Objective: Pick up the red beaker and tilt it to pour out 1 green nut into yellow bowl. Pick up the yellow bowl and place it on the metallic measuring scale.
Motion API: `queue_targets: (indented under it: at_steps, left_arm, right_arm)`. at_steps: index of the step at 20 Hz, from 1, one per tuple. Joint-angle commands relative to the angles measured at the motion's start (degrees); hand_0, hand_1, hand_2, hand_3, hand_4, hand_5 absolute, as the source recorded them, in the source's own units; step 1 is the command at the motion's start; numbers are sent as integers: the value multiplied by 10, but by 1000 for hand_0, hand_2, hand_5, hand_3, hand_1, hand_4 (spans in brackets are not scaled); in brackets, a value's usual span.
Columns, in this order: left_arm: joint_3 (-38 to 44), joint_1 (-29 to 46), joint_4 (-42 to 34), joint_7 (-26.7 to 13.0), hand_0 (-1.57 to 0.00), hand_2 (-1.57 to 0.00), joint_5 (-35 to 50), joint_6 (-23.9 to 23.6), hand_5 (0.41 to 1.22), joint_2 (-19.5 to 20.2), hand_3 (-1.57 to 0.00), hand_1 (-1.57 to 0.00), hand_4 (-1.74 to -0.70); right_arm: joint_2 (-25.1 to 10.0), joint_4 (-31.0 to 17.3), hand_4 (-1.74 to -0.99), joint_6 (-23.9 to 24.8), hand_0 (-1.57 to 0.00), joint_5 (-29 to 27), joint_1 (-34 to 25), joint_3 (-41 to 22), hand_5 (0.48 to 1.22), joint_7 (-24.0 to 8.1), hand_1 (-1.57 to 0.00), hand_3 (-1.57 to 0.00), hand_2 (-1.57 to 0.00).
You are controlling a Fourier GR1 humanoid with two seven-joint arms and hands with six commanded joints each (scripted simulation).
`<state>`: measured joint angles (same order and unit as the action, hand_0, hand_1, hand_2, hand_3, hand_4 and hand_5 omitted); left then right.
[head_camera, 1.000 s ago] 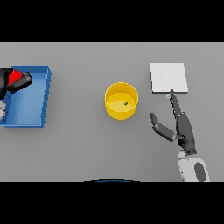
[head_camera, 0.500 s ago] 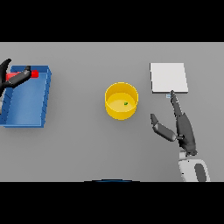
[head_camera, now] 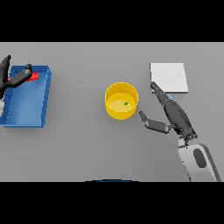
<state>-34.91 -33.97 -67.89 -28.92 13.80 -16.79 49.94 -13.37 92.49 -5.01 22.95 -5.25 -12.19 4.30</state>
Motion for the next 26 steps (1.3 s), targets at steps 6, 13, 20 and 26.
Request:
queue_targets:
  at_steps: [6,13,20,26]
  left_arm:
    - [-5,1,-6,-4,-2,-1,-1,4,712,2,-1,-1,-793]
    - [-5,-15,14,-1,0,1,0,17,721,-4,1,1,-799]
    - [-4,-13,5,0,1,1,0,16,723,3,1,1,-794]
    - [-5,-19,17,3,1,1,-3,17,734,-3,1,1,-797]
  right_arm:
    - [-82,-43,-1276,-58,1,124,-111,-76,668,0,1,1,1]
    - [-94,-110,-1274,-124,1,164,-208,-137,662,37,1,1,1]
    - [-73,-200,-1246,-159,1,192,-275,-188,686,69,1,1,1]
    - [-62,-256,-1281,-189,1,203,-310,-214,674,78,1,1,1]
